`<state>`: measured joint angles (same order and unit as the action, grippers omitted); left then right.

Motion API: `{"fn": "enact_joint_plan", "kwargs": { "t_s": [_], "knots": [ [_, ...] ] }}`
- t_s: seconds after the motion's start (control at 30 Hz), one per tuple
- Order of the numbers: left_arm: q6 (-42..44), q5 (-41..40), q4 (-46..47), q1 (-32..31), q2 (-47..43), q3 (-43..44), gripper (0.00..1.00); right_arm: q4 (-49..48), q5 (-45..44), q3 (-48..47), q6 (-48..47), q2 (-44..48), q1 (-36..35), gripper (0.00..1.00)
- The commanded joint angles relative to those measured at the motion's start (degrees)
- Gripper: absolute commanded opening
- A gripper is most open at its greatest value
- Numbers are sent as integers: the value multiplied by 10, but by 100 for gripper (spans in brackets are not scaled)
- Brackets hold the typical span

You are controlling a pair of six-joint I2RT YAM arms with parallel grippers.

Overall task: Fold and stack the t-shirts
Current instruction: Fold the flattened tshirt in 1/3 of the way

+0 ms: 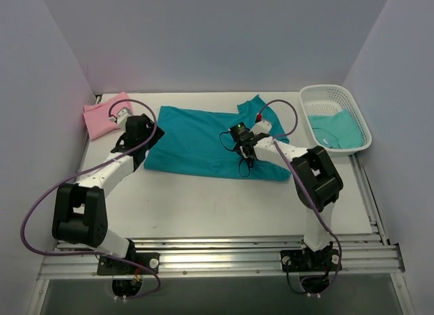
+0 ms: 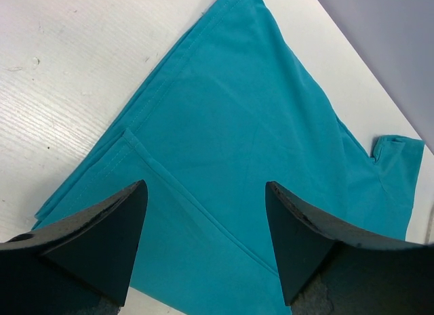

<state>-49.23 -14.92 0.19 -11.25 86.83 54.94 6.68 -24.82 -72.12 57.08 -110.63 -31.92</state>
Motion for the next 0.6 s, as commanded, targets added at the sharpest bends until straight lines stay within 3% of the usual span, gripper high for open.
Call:
{"fn": "enact_joint_plan", "kwargs": {
  "t_s": [0.0, 0.57],
  "knots": [
    [7, 2, 27, 3, 0, 3, 79, 13, -15, -32, -14, -2, 5, 37],
    [19, -6, 27, 11, 1, 1, 79, -15, 3, -147, -46, -130, 50, 37]
  ]
}}
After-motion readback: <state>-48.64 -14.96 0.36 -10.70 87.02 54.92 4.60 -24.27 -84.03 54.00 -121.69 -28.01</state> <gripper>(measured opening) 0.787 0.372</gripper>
